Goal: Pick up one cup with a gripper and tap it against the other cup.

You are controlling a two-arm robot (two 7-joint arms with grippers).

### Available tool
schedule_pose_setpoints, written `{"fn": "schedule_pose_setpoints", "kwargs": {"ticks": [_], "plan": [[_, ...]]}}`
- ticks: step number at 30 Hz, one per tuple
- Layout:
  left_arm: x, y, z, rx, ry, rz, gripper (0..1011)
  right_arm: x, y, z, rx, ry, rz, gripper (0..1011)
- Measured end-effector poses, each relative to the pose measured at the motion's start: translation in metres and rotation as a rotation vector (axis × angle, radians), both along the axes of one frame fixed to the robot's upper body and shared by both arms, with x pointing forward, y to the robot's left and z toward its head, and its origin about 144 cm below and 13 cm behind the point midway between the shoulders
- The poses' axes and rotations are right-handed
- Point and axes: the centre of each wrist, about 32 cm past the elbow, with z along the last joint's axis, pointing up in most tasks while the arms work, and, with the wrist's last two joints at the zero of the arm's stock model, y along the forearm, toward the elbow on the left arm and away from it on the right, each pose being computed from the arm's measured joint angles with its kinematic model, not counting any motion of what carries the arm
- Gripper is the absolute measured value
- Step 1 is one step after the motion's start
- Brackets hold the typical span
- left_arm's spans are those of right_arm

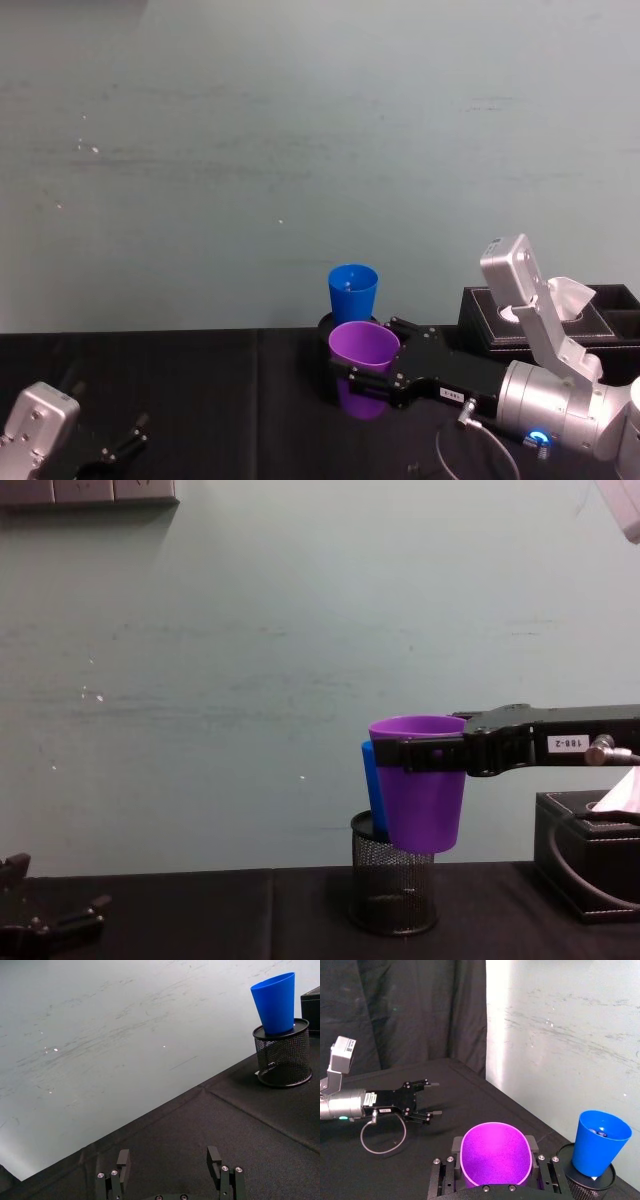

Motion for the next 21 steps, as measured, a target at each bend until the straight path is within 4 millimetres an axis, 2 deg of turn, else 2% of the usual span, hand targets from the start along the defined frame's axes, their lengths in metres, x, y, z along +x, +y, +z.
{"fn": "schedule_pose_setpoints", "kwargs": {"ticks": [21], "plan": [[0.0000, 0.0000, 0.0000, 0.000, 0.000, 0.000, 1000, 0.0000, 0.0000, 0.0000, 0.000, 0.000, 0.000, 743]]}}
